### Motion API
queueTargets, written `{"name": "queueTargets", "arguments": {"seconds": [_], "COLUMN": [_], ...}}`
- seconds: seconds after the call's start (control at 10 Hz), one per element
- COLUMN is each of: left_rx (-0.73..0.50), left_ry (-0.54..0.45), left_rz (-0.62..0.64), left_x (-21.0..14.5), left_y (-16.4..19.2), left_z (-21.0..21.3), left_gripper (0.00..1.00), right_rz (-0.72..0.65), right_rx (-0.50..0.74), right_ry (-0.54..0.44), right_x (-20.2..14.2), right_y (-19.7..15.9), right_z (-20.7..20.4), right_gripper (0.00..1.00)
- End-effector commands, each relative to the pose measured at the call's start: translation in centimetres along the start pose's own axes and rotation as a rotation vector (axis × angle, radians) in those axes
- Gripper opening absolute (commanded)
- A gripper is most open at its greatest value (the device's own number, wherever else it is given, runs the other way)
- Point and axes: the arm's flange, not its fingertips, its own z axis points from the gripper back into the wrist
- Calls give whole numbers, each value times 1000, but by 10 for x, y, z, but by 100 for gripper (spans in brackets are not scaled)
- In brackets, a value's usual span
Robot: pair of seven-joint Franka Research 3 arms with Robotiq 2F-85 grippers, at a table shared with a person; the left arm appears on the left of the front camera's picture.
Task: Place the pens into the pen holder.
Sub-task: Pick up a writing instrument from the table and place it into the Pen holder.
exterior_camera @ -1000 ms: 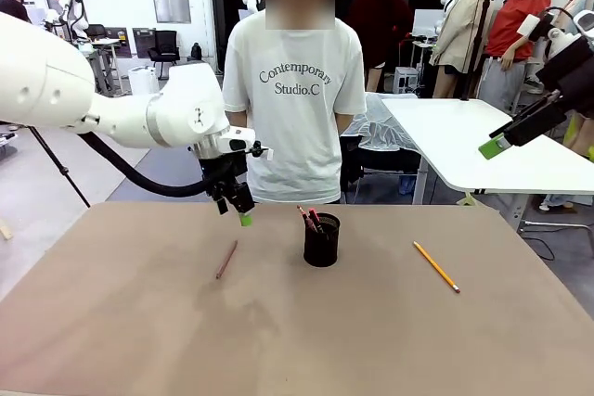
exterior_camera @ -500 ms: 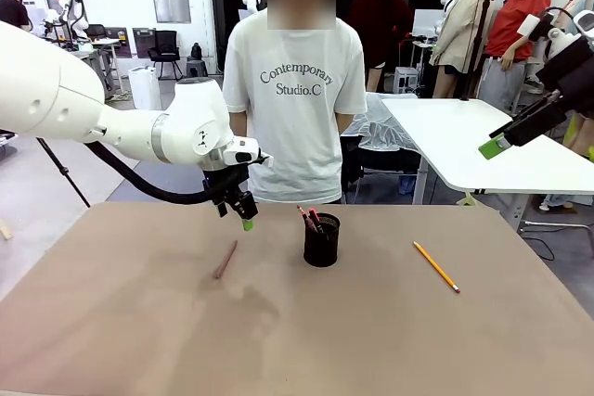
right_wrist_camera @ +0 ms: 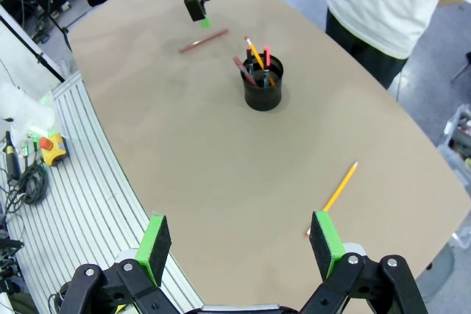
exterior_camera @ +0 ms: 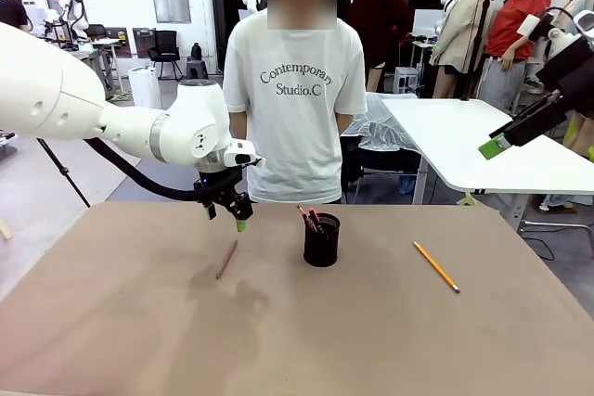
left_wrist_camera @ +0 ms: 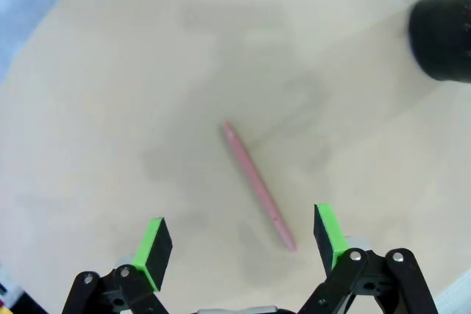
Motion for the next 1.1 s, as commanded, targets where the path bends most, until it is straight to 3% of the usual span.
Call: {"name": "queueTargets", "arguments": {"seconds": [0.0,0.5,1.0], "left_rx": [48,2,49], "left_ry": [51,43,56], "left_rz": [96,181,207], "left_x": [3,-2,6], "left_y": [-6,-4,-7], "left_z": [-2,-36,-55], "left_gripper": [100,100,100], "right_rz": [-3,-3,-3], "right_rx": [16,16,16], "right_ry": [-17,-17,-17], "right_x": [2,2,2], "right_y": [0,0,0], "right_z": [1,1,1], "right_gripper": [100,100,100]}}
